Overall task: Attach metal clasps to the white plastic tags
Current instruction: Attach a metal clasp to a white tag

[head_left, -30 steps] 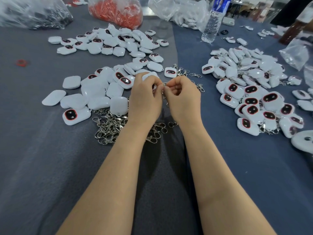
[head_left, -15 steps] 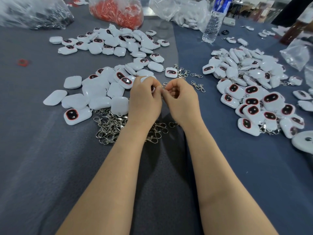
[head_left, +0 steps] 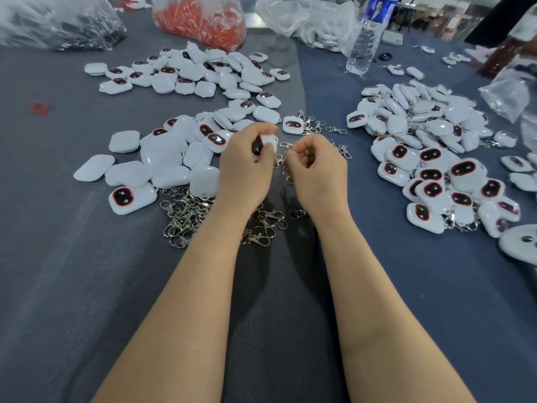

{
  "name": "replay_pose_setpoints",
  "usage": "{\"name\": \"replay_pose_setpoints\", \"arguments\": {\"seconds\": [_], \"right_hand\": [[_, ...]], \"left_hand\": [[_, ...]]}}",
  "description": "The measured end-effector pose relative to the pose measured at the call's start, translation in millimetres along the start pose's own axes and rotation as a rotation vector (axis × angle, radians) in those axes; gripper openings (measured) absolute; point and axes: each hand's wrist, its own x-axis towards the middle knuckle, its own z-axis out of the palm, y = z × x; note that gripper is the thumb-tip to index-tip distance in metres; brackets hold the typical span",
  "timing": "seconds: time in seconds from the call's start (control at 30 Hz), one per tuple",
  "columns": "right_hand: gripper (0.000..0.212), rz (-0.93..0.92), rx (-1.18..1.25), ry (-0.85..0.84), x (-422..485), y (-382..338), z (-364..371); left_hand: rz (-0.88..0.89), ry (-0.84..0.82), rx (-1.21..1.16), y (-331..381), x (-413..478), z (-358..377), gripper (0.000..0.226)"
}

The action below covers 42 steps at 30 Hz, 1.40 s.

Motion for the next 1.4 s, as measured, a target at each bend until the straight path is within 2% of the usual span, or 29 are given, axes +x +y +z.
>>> {"name": "replay_pose_setpoints", "arguments": {"seconds": [0.1, 0.3, 0.63, 0.87, 1.13, 1.2, 1.27, 1.4], "right_hand": [[0.012, 0.013, -0.02, 0.001, 0, 2, 0], [0.012, -0.006, -0.059, -0.018, 1, 1, 0], [0.011, -0.002, -0.101, -0.012, 1, 2, 1], [0.011, -0.057, -0.175, -0.073, -1, 1, 1], [0.006, -0.125, -0.308, -0.16, 0, -1, 0], [0.007, -0.137, -0.296, -0.138, -1, -1, 0], [0.01, -0.169, -0.23, -0.066, -2, -3, 1], [0.016, -0.161, 0.023, -0.016, -3, -8, 3]], "left_hand": [[-0.042, -0.054, -0.062, 4, -3, 0, 0.032], [-0.096, -0.071, -0.071, 5, -3, 2, 0.027], [-0.045, -0.033, 0.023, 0, -3, 2, 0.027], [-0.027, -0.022, 0.056, -4, -2, 2, 0.028], [0.034, -0.084, 0.098, -7, -2, -1, 0.027], [0.046, -0.098, 0.09, -6, -2, -3, 0.026], [-0.027, -0.06, -0.017, -3, 0, -3, 0.025], [-0.372, -0.023, -0.569, 7, 3, -3, 0.02]]}}
